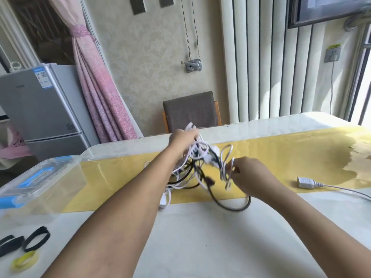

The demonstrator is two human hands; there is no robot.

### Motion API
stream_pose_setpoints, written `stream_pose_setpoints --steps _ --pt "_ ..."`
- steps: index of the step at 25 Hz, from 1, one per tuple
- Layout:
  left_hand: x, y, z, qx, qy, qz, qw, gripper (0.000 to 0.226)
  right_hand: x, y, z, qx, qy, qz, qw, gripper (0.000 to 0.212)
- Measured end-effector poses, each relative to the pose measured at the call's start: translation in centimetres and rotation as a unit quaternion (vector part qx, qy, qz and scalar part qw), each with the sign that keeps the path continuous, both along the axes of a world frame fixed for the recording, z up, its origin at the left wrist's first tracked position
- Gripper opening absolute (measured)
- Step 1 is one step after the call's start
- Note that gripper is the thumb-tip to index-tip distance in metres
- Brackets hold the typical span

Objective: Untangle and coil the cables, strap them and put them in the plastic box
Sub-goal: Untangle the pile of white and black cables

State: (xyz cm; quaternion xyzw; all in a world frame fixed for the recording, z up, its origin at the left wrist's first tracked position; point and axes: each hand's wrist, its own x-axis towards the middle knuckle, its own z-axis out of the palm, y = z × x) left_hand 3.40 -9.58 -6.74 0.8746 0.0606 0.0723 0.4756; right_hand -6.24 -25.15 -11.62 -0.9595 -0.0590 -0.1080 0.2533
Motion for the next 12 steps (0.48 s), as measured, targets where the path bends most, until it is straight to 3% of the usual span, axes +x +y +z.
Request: stream_pose_setpoints --steps 1,3,4,5,6,9,11,12 --pt "-0.2 0.9 1.2 -0.200 -0.045 0.000 0.979 0.020 0.0 0.0 0.6 0.035 -0.075 -0.028 0.996 0.030" --pt "-1.5 2.1 2.6 -0.522 -0.110 -0.093 0.840 0.031 -0.3 0.0 1.8 0.066 -0.240 -0.054 0.967 0.031" --pt "-2.1 2.5 2.4 -0.616 -0.127 -0.133 0.766 0.035 -0.7 0.1 2.0 0.046 -0.295 -0.052 0.953 0.029" --pt "-2.6 2.7 1.5 -0.669 -0.137 -0.145 0.716 0.034 -1.2 0.2 2.2 0.021 -0.320 -0.048 0.946 0.029" --pt "-3.0 2.8 0.0 -0.695 -0.135 -0.125 0.695 0.031 -1.5 0.2 2.0 -0.009 -0.320 -0.044 0.947 0.032" --pt "-3.4 3.6 -5.7 -0.701 -0.057 0.007 0.711 0.028 -1.4 0.0 0.7 -0.118 -0.195 -0.032 0.973 0.035" --pt "-3.6 5.2 -8.4 -0.644 0.033 0.024 0.764 0.022 -0.9 -0.2 -0.2 -0.131 -0.115 -0.022 0.985 0.031" --pt "-3.6 6.3 -8.9 -0.578 0.074 0.013 0.813 0.022 -0.7 -0.1 -0.4 -0.130 -0.083 -0.012 0.988 0.030"
